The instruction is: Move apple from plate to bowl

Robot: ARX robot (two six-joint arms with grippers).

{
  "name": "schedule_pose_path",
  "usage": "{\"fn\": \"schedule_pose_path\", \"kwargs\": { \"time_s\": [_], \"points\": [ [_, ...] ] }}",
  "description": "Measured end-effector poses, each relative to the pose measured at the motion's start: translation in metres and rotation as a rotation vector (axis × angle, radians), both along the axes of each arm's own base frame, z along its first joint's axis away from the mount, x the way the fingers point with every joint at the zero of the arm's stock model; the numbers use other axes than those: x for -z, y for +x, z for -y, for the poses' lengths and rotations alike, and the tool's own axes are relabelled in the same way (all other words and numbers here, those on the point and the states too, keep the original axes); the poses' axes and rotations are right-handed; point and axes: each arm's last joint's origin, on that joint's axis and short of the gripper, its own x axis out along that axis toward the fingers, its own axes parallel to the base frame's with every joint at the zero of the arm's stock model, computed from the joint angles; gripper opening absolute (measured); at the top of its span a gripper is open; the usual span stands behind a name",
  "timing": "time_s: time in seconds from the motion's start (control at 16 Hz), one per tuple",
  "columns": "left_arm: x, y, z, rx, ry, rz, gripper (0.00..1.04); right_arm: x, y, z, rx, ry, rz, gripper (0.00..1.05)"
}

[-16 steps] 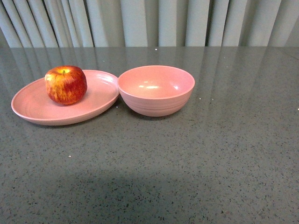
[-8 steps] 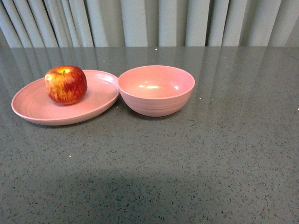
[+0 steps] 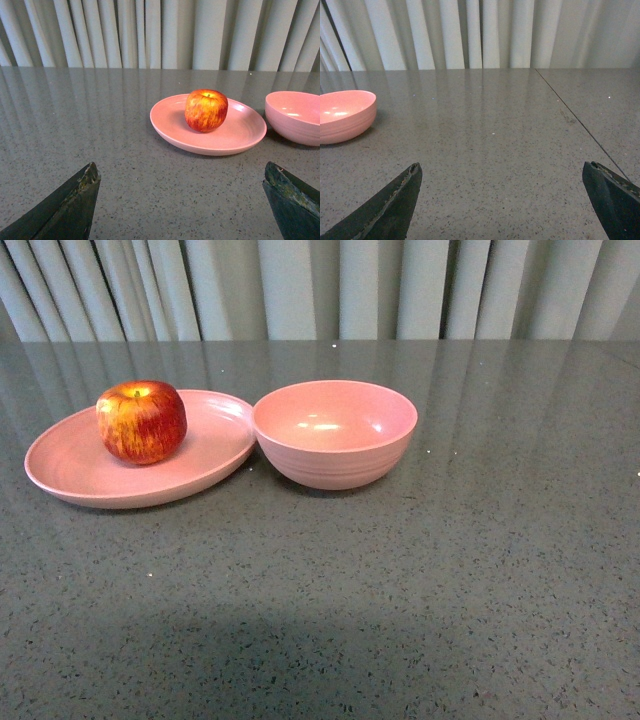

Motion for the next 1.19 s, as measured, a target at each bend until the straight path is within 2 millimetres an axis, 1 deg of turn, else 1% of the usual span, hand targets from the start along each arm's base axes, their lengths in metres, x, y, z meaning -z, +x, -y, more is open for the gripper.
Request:
{"fn": "schedule_pose_path", "kwargs": {
  "time_s": [0.62, 0.75, 0.81, 0.88, 1.0, 1.19],
  "points": [
    [0.000, 0.000, 0.000, 0.000, 0.000, 0.000, 0.98, 0.000, 0.000, 0.000, 0.000, 0.000, 0.000, 0.98],
    [0.002, 0.002, 0.002, -0.114, -0.031, -0.303, 0.98, 0.000, 0.000, 0.000, 0.000, -0.001, 0.000, 0.98],
    [0.003, 0.002, 0.001, -0.140, -0.036, -0.336, 0.98, 0.000, 0.000, 0.000, -0.001, -0.001, 0.001, 0.98],
    [0.002, 0.002, -0.001, -0.152, -0.054, -0.328, 0.98, 0.000, 0.000, 0.000, 0.000, -0.001, 0.000, 0.98],
    [-0.012, 0.005, -0.002, -0.146, -0.071, -0.272, 0.98, 0.000, 0.000, 0.000, 0.000, -0.001, 0.001, 0.98],
    [-0.032, 0.023, -0.005, -0.104, -0.083, -0.232, 0.98, 0.000, 0.000, 0.000, 0.000, -0.001, 0.000, 0.98]
  ]
}}
